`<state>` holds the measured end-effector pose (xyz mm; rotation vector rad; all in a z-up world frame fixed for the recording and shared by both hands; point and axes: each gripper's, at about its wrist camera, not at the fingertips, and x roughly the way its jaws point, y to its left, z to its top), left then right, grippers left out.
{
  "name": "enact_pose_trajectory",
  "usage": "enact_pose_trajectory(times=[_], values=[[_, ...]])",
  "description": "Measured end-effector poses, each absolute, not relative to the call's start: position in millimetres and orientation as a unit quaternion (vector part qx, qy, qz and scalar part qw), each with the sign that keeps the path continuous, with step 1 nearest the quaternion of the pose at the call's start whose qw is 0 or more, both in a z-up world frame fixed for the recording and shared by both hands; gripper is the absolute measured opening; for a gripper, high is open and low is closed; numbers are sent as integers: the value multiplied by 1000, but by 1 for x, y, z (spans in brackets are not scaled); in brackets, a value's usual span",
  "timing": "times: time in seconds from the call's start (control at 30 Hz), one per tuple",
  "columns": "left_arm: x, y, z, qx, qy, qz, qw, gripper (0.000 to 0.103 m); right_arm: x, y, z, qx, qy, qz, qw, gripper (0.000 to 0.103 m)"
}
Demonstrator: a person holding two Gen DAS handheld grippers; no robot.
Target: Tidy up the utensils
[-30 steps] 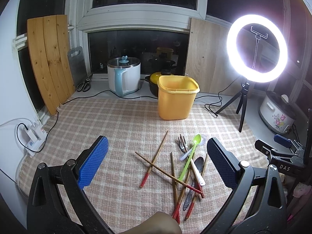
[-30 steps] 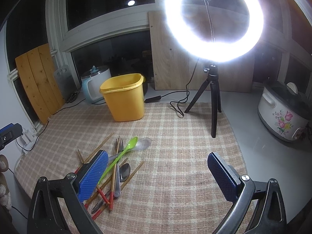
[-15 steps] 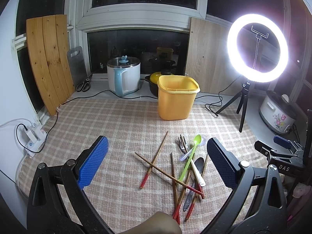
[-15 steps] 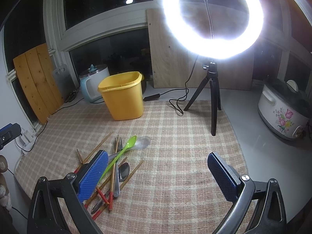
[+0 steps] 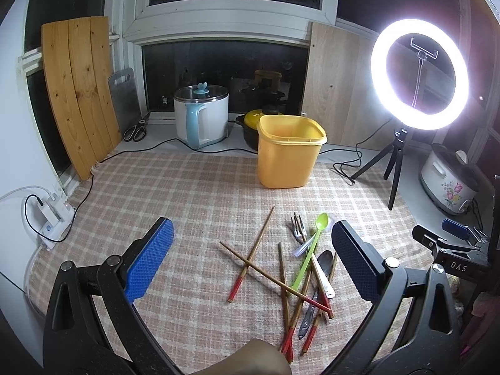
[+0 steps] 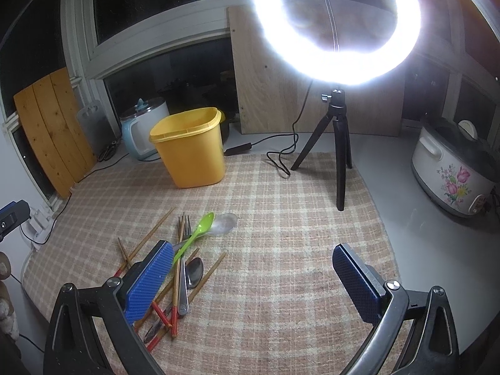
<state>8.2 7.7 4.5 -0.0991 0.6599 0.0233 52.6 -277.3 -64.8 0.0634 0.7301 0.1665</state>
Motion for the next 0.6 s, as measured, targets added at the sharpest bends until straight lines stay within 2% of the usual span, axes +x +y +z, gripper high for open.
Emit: enact_pose_trajectory(times=[0.6], values=[[27, 26, -17, -47, 356, 30, 933, 103, 58, -278, -58, 39, 358, 79, 930, 103]])
